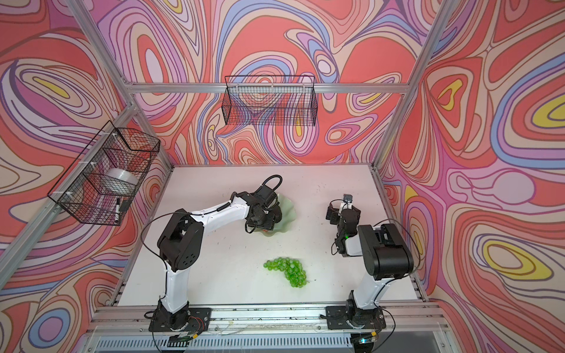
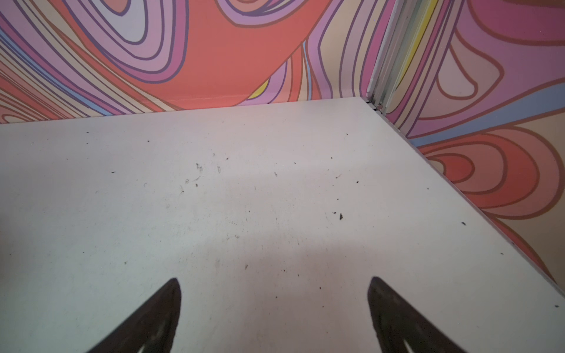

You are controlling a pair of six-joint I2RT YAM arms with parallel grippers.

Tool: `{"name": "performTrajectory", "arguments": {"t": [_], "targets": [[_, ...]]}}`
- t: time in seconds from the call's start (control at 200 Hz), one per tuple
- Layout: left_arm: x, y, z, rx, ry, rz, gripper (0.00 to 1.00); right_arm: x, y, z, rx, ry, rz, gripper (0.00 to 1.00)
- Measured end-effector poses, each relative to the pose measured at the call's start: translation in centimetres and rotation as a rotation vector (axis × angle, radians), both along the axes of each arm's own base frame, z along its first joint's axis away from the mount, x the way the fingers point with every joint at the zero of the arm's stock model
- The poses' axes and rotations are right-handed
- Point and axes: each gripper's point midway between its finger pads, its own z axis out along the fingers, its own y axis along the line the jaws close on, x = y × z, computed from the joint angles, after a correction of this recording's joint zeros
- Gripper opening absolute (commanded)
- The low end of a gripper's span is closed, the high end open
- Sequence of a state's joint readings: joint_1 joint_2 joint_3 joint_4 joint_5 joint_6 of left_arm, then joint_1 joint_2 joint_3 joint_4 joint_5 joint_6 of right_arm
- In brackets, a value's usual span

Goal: Place and organize the fake fruits in the fruit bowl
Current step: 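Carry the red apple to the bowl and set it before the avocados, then move the left gripper over the green grapes and grasp the bunch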

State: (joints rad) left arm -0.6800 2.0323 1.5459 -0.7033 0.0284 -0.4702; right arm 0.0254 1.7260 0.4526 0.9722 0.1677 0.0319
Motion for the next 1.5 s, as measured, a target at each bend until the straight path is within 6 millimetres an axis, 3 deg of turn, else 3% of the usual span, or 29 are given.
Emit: {"name": "performTrajectory", "arguments": {"t": [0.13, 0.28, 0.446, 0.536, 0.716, 0.856, 1.502], "targets": [[-0.2, -0.2, 1.4, -0.028, -0.011, -0.004, 0.74, 0.0, 0.0, 0.0, 0.000, 0.000, 0.000, 0.98], [-1.1, 0.0, 6.3, -0.103, -0.084, -0.051, 0.77, 0.0, 0.0, 0.0, 0.000, 0.000, 0.000, 0.98], [-5.4, 2.0, 12.4, -0.161, -0.220, -0.230, 0.82, 0.0, 0.0, 0.0, 0.000, 0.000, 0.000, 0.98], [-8.9, 2.7, 13.5, -0.187, -0.273, -0.360, 0.88, 0.0, 0.0, 0.0, 0.000, 0.000, 0.000, 0.98], [-15.5, 2.9, 10.6, -0.235, -0.276, -0.612, 0.94, 0.0, 0.0, 0.0, 0.000, 0.000, 0.000, 0.98], [-17.9, 1.7, 9.1, -0.235, -0.290, -0.775, 0.92, 0.0, 0.0, 0.0, 0.000, 0.000, 0.000, 0.98], [-17.8, -4.0, 2.4, -0.116, -0.287, -1.059, 0.91, 0.0, 0.0, 0.0, 0.000, 0.000, 0.000, 0.98]]}}
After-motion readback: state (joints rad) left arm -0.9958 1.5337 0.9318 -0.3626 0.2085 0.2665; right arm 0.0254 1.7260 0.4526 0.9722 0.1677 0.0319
